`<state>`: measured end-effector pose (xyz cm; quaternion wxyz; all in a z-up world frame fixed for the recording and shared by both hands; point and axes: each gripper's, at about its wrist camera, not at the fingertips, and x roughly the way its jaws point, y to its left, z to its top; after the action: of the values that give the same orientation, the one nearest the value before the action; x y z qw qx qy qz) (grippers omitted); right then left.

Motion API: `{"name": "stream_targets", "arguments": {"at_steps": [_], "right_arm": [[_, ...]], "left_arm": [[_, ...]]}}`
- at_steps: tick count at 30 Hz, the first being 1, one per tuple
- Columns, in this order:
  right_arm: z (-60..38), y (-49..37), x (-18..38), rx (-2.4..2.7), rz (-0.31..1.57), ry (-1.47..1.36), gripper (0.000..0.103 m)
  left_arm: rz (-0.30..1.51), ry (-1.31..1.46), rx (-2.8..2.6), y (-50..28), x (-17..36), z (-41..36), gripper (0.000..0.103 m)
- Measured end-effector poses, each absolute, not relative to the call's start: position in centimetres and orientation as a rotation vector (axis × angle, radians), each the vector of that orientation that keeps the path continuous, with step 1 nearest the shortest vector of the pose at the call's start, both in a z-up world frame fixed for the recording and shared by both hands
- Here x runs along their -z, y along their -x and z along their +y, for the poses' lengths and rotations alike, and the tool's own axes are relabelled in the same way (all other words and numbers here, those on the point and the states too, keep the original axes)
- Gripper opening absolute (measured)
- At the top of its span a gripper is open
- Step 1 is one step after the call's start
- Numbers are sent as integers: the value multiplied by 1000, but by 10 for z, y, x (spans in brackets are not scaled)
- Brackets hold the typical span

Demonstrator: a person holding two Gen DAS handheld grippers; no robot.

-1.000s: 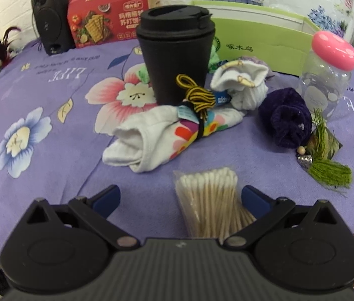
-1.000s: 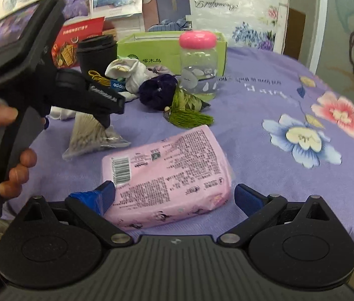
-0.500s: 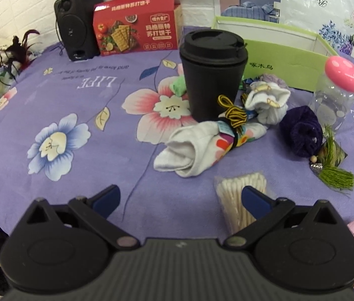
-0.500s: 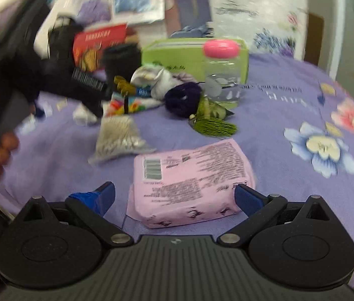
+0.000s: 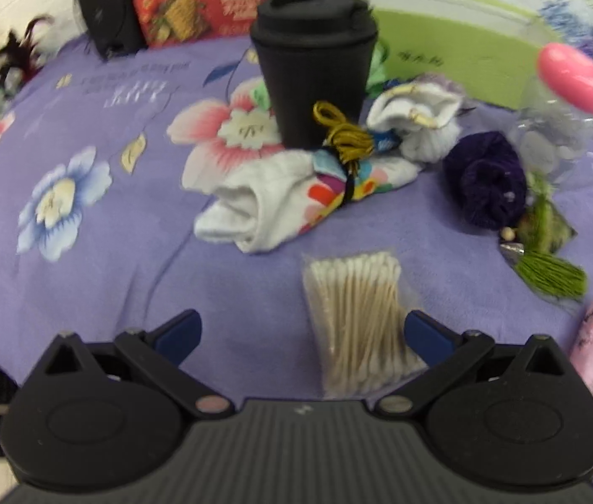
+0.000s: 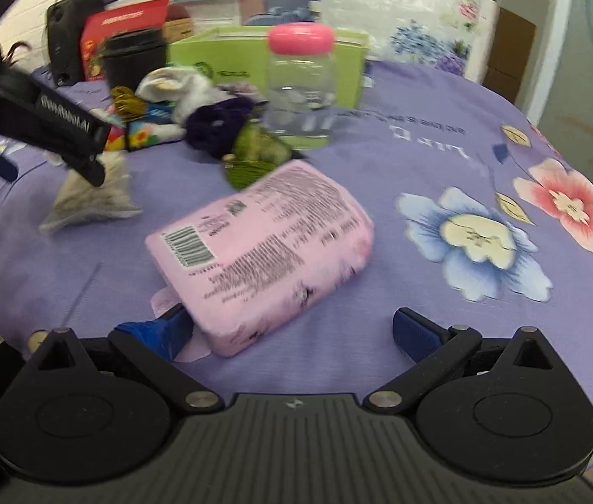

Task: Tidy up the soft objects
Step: 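Approach the pink soap bar with the right tool while the left tool approaches the cotton swabs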

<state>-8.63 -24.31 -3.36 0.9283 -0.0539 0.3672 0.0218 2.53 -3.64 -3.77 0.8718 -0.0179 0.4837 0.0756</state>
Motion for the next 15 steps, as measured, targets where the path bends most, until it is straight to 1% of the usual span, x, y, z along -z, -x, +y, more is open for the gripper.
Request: {"name": "stream_targets", "arguments": {"at_steps": [3, 7, 10, 13, 15], "right_arm": [[-255, 89, 27, -68, 756, -27, 89], [-249, 95, 11, -120, 704, -196, 89], [-237, 81, 4, -51, 666, -216, 89], [-232, 56, 10, 9, 694, -248, 89], [-234, 43, 18, 53, 723, -260, 89]], "left_arm": [[1011, 49, -221, -32, 43, -42, 103], [1095, 174, -242, -31, 40, -28, 103], [1139, 203, -225, -41, 45, -28, 103], [1213, 267, -164, -49, 51, -33, 103], [1206, 217, -186, -53, 56, -44, 103]]}}
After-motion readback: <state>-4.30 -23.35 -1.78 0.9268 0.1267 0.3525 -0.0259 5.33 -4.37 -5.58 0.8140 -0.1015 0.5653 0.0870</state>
